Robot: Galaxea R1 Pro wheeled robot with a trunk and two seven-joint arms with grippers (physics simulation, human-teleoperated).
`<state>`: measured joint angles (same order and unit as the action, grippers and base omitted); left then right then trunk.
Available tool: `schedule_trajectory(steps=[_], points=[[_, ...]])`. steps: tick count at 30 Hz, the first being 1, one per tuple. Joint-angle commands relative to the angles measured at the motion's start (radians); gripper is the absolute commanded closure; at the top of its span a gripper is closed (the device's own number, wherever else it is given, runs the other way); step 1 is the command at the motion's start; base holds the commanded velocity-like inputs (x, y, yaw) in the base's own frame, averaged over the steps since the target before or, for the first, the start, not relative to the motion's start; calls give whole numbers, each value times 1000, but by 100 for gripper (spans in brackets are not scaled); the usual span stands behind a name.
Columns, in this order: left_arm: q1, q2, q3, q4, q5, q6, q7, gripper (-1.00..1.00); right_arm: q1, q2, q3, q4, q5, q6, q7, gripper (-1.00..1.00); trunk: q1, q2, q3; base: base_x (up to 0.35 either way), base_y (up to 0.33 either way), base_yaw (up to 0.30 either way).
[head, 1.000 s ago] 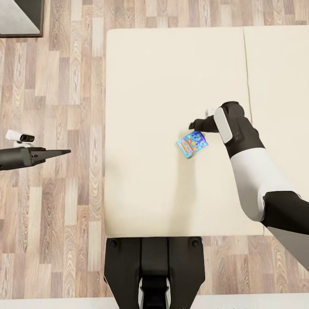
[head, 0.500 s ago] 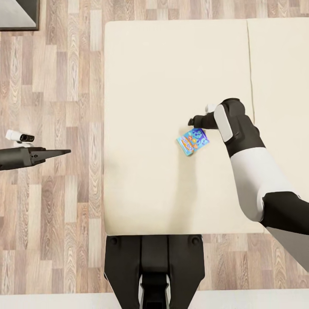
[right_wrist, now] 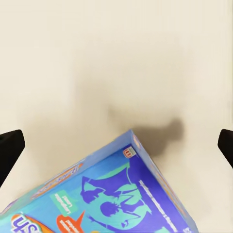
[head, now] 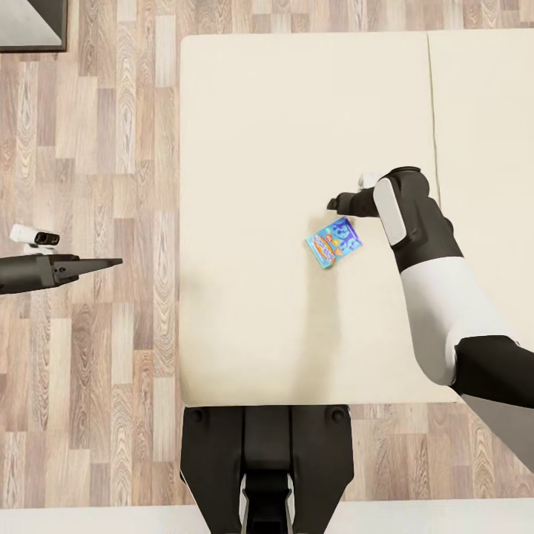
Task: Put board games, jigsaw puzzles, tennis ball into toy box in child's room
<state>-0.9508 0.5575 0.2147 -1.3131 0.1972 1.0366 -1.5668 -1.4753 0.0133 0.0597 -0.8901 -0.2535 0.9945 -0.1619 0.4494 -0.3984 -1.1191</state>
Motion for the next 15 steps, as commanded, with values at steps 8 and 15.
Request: schedule_trajectory(steps=[8, 15], points=[[0, 0, -1, 0, -1, 11, -4, -100, 1, -1, 4, 9, -11, 18, -11, -100, 1, -2, -1, 0, 0, 0], [0, -1, 0, 0, -1, 11, -4, -100, 0, -2, 1, 34, -11, 19, -10, -100, 1, -2, -1, 0, 0, 0]])
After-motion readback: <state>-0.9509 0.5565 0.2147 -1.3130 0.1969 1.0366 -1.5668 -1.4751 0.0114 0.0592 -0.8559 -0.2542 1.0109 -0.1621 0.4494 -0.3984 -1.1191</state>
